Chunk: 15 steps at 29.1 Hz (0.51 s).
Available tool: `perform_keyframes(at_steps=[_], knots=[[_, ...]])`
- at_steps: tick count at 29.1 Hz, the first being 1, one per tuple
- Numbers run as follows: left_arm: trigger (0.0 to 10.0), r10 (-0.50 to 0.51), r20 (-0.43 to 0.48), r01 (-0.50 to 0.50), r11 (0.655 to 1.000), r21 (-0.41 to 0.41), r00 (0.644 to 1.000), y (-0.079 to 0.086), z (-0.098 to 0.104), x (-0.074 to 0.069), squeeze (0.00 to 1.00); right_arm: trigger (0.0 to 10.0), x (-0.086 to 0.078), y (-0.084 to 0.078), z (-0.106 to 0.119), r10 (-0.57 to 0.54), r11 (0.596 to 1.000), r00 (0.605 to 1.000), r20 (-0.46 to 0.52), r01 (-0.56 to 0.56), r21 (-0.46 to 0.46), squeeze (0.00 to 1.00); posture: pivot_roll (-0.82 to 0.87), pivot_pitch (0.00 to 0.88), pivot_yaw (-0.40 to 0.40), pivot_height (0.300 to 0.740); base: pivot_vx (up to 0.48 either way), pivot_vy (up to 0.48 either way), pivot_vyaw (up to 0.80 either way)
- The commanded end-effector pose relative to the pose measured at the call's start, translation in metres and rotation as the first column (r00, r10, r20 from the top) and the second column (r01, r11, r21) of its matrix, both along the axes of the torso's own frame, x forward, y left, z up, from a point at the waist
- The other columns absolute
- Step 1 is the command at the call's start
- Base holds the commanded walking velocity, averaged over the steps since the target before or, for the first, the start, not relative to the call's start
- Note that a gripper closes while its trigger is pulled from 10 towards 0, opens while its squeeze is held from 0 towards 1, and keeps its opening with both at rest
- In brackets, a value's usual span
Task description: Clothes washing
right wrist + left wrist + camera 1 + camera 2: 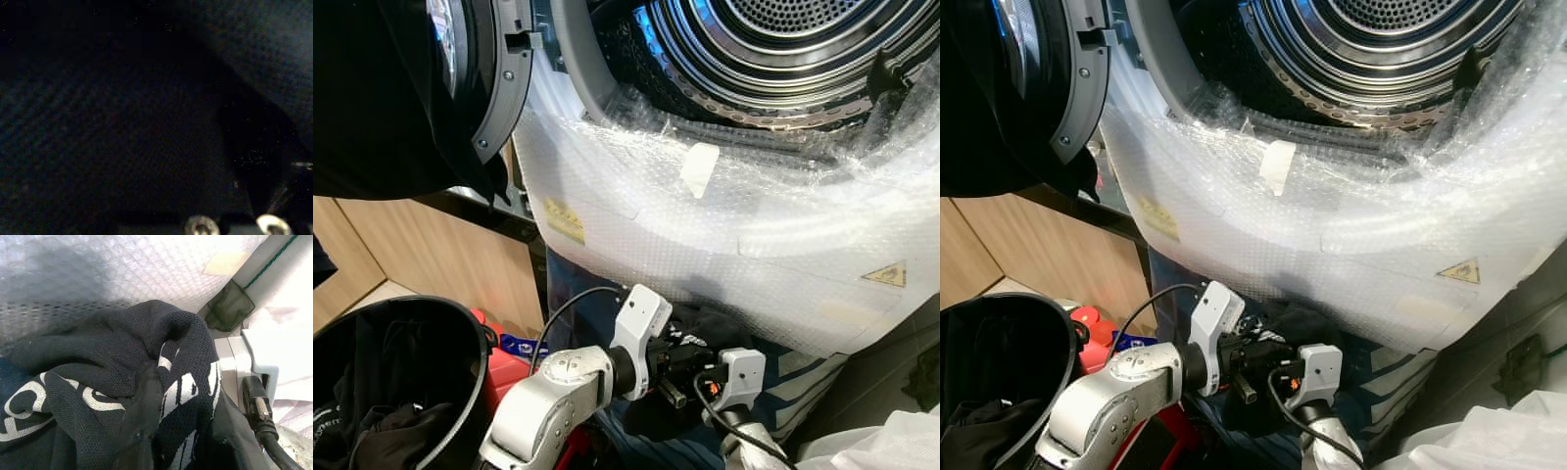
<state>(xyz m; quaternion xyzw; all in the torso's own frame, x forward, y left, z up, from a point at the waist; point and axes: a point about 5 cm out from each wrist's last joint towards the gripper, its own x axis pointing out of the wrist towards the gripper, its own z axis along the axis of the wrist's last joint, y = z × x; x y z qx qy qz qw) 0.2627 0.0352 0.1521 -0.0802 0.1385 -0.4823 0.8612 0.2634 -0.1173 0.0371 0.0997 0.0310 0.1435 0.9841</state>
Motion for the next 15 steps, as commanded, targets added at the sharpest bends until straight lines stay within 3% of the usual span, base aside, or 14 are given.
perform_keyframes(at_steps=[1, 15], knots=[[0.0, 0.017, -0.015, -0.017, 1.0, 0.017, 1.0, 0.007, -0.002, -0.001, 0.0, 0.0, 0.001, -0.023, 0.005, -0.102, 0.995, 0.995, 0.021, 0.101, 0.021, 0.0, -0.02, 0.109, -0.025, 0.74, 0.0, 0.0, 0.0], [0.0, 0.037, -0.011, -0.036, 0.999, 0.026, 0.999, 0.008, -0.003, 0.0, 0.0, 0.0, 0.003, -0.015, 0.017, -0.031, 0.999, 0.996, 0.084, 0.029, 0.029, 0.0, -0.01, 0.118, -0.033, 0.74, 0.0, 0.0, 0.0]])
